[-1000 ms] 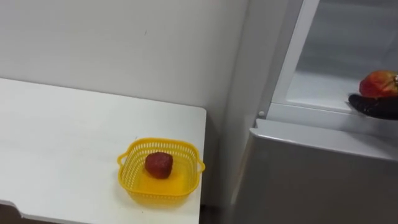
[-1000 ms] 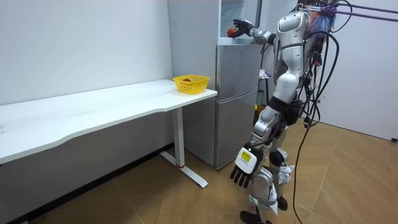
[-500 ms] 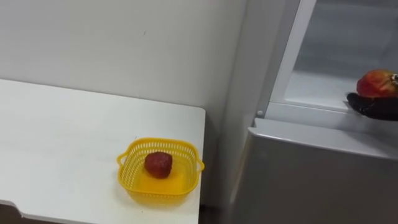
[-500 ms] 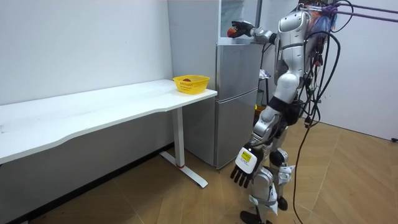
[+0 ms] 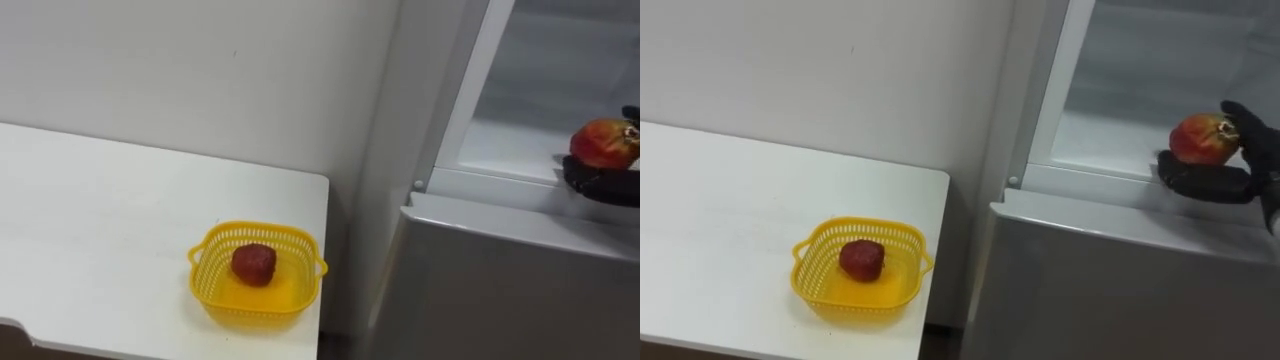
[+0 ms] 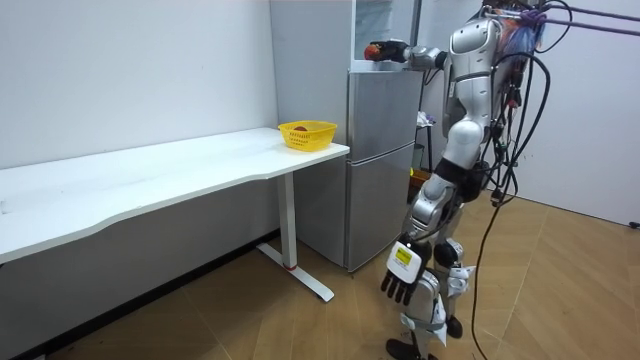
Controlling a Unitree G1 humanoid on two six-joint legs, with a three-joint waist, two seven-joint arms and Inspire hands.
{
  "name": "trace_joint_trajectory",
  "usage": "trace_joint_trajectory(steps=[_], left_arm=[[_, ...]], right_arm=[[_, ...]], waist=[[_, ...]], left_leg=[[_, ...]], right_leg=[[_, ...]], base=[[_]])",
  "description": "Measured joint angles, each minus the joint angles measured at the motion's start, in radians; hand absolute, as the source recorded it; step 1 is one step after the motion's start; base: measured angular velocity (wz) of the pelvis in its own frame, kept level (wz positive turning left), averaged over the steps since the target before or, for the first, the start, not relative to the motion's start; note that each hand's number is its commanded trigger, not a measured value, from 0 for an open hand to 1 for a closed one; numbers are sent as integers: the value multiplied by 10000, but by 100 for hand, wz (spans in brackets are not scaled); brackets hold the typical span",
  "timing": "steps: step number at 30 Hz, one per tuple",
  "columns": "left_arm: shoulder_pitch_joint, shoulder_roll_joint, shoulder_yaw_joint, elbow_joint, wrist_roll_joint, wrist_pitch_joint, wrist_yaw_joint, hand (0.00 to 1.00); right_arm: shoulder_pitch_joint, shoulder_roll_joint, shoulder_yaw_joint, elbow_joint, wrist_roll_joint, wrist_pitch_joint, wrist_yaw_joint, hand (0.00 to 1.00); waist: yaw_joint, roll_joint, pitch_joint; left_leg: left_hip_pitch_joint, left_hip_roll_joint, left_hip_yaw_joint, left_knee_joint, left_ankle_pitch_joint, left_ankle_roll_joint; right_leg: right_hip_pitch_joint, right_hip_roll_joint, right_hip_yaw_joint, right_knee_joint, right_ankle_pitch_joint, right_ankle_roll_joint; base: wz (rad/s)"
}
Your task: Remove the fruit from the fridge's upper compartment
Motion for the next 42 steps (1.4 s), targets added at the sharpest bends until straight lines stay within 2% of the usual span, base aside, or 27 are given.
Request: trace_joint_trajectory(steps=[1,10,19,24,35,42], left_arm=[[-6,1,0,0,0,24,-28,0],[-15,1,-6,0,0,225,-44,0],[-21,3,-102,-1,0,247,-43,0],[-31,5,-102,-6,0,293,-43,0],[-78,1,-142,-1,-15,326,80,0],[-114,1,-153,-59,-89,305,433,0]], right_arm=[[0,0,0,15,45,1,30,100],[-111,-73,-31,169,284,4,-139,100],[-406,-258,-8,372,284,1,-316,100],[-445,-283,3,379,296,5,-188,100],[-446,-284,6,365,364,8,88,100],[-445,-278,16,362,1244,11,32,100]], waist=[[8,-5,-3],[112,-10,-9],[210,-4,-5],[244,-19,-14],[360,29,18],[378,31,8]], left_leg=[[-1,-1,-1,4,0,0],[0,0,-6,25,0,1],[0,-1,-56,21,0,0],[3,0,-59,16,-1,-1],[0,-1,-64,34,-1,-1],[117,1,-33,33,-1,-1]], right_leg=[[0,0,5,1,3,-4],[3,6,22,0,6,-10],[41,17,1,-20,5,-9],[51,20,36,-26,5,-9],[70,30,127,-26,5,-8],[112,27,124,-23,5,-9]], base=[[0],[0],[0],[0],[0],[-2]])
